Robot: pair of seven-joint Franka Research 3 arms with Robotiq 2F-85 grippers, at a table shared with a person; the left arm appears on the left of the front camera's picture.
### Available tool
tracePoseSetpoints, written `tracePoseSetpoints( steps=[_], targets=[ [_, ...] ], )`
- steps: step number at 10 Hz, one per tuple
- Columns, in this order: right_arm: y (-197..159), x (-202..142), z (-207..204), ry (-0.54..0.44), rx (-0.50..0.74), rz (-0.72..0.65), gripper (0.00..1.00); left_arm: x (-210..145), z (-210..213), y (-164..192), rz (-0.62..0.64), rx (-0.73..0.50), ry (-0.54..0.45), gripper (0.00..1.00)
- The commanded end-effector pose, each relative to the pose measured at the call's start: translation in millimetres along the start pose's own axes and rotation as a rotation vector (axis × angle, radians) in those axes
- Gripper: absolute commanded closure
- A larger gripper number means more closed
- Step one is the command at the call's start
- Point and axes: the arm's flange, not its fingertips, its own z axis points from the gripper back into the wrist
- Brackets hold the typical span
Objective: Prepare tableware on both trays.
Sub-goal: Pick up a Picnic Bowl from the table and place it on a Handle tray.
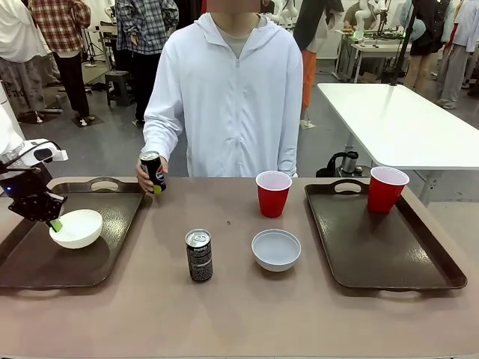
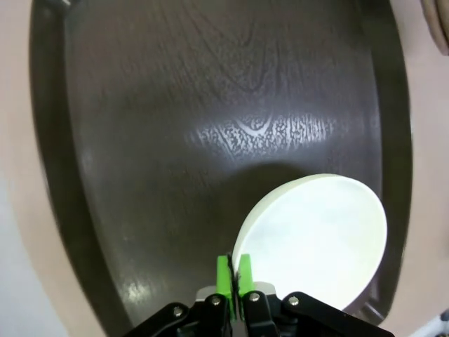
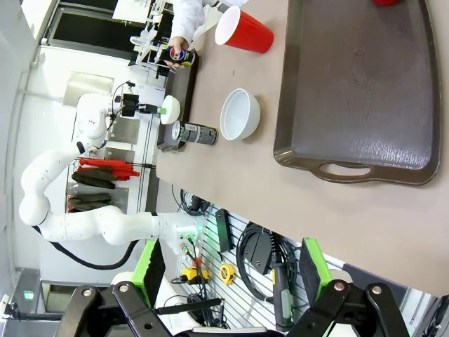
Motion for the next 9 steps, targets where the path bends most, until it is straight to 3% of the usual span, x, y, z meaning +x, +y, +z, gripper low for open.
tracePoseSetpoints(
  steps=[1,4,9],
  targets=[
    [-0.9,0.5,0.4,-0.008,0.019,0.014,0.00,3.8,6.6,-3.8,0.009,-0.014,-0.006,1.00],
    [-0.9,0.5,0.4,-0.008,0.019,0.014,0.00,-82.8,58.7,-14.3,-0.145,0.012,0.155,1.00],
    [-0.9,0.5,0.4,-0.008,0.019,0.014,0.00,-87.0,54.7,-21.0,-0.128,0.010,0.176,1.00]
  ],
)
